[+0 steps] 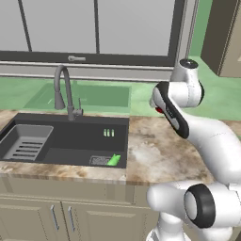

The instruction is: Clear the mugs and bowl far away from the sink.

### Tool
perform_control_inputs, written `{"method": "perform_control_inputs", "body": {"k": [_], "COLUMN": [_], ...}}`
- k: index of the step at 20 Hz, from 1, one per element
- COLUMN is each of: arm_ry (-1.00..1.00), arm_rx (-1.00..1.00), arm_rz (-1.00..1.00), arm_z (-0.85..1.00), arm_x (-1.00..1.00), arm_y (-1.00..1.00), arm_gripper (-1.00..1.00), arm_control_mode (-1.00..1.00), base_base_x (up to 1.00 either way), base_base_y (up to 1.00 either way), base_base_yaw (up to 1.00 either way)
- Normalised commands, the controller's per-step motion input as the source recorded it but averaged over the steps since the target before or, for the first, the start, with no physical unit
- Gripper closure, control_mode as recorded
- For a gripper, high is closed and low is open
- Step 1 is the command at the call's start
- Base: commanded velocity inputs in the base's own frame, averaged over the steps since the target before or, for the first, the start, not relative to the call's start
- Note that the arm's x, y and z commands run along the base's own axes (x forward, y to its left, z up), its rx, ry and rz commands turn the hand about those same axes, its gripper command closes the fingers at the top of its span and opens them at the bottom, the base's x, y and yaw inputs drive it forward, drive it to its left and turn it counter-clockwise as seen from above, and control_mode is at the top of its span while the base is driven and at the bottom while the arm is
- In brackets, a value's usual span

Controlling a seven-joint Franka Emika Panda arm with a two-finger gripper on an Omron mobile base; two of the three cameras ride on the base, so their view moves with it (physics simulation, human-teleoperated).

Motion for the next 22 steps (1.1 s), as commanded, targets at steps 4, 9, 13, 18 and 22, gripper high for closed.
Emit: {"method": "perform_control_inputs", "body": {"k": [4, 9, 13, 18, 22], "arm_ry": [-0.05, -0.08, -0.12, -0.07, -0.08], "arm_rx": [0.07, 0.02, 0.00, 0.00, 0.00], "arm_rz": [0.00, 0.00, 0.00, 0.00, 0.00], "arm_z": [0.00, 0.18, 0.30, 0.27, 0.29], "arm_x": [-0.48, -0.55, -0.51, -0.36, -0.40], "arm_y": [0.00, 0.00, 0.00, 0.00, 0.00], "arm_gripper": [1.00, 1.00, 1.00, 1.00, 1.00], "arm_control_mode": [-1.00, -1.00, -1.00, -1.00, -1.00], "base_base_x": [0.00, 0.00, 0.00, 0.00, 0.00], "base_base_y": [0.00, 0.00, 0.00, 0.00, 0.00], "base_base_yaw": [0.00, 0.00, 0.00, 0.00, 0.00]}}
